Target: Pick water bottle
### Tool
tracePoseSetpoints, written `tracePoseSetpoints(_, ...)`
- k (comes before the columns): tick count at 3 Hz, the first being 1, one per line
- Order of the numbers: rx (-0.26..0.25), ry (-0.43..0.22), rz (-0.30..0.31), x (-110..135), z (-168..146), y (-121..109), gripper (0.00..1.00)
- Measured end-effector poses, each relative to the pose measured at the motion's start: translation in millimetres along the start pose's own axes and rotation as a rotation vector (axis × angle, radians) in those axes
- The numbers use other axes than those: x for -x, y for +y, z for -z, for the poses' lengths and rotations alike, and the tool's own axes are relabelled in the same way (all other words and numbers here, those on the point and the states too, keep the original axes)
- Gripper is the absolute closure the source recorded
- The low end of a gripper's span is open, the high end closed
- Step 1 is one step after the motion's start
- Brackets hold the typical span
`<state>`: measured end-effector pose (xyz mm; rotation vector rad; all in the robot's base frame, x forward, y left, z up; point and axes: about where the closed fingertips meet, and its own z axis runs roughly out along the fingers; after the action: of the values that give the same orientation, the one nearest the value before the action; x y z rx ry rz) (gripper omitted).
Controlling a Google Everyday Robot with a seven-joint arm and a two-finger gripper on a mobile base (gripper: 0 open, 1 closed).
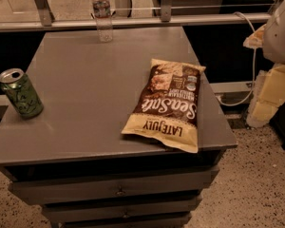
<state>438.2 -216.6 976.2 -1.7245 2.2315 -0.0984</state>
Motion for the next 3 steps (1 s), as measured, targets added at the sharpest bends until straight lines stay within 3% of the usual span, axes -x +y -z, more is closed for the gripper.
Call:
tracePoseSetpoints(1, -0.002, -0.001, 0.000, 0.4, 0.3, -0.4, 0.00)
tracePoseSetpoints(2, -0.012, -0.093, -0.008, 17.0, -10.8, -26.0, 0.00)
tracePoseSetpoints(3, -0.042, -0.297, -0.055, 63.5, -34.6, -84.2, 0.00)
